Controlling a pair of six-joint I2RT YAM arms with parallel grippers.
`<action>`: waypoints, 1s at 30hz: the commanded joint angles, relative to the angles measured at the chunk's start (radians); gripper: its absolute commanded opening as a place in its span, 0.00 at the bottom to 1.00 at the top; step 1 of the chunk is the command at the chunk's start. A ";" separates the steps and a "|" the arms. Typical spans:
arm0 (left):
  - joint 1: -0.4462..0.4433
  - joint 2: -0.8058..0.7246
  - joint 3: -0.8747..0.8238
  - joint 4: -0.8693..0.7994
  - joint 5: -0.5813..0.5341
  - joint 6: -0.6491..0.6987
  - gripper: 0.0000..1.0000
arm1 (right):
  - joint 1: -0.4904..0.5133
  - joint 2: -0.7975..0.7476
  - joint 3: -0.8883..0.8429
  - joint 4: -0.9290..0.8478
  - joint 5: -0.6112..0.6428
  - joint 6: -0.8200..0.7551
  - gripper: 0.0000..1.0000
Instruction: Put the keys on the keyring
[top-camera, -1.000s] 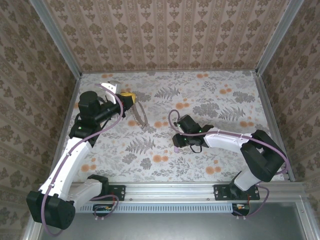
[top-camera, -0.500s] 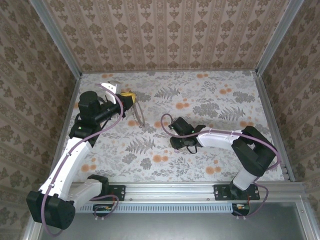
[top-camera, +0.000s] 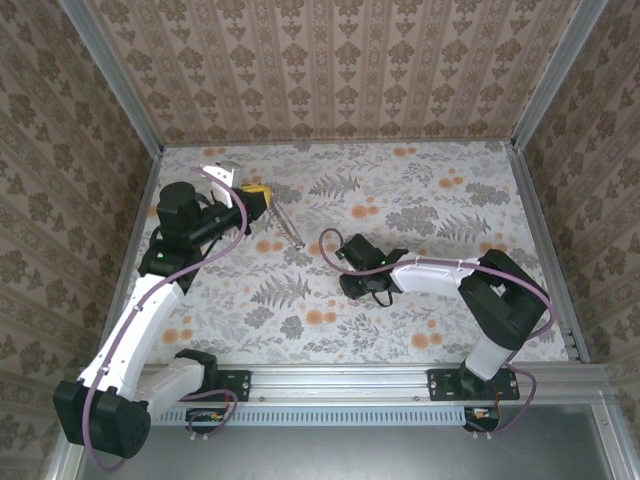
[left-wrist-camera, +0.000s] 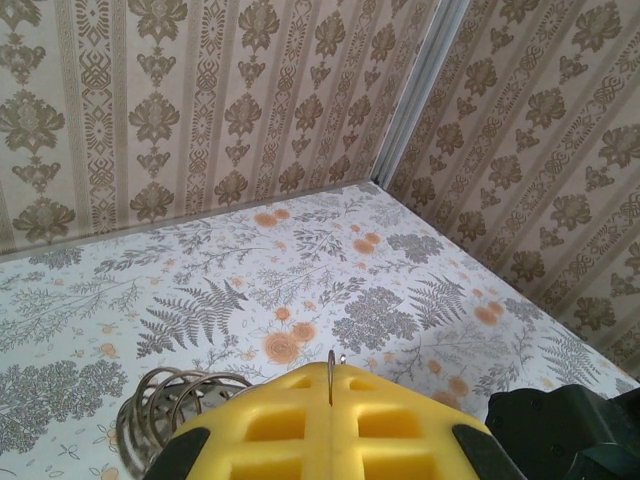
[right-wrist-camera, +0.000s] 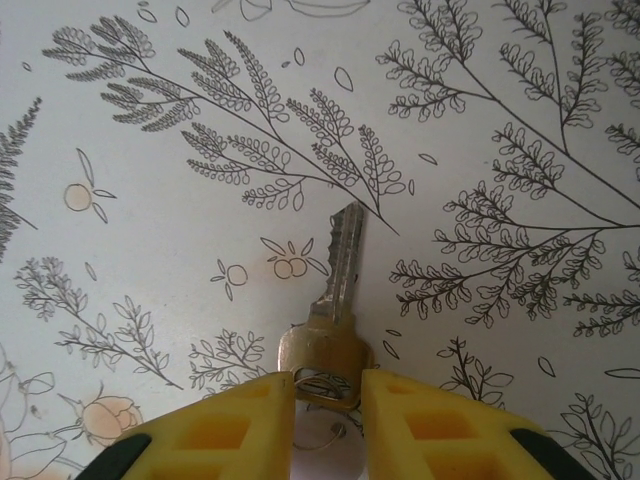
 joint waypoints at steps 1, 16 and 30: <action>-0.007 0.001 0.033 0.037 -0.006 0.022 0.00 | 0.007 0.024 0.026 -0.031 0.026 -0.016 0.26; -0.006 0.006 0.032 0.039 -0.006 0.023 0.00 | 0.008 -0.035 0.017 -0.037 0.023 -0.007 0.26; -0.005 0.009 0.039 0.037 -0.002 0.025 0.00 | 0.022 -0.044 0.006 -0.081 0.017 -0.054 0.31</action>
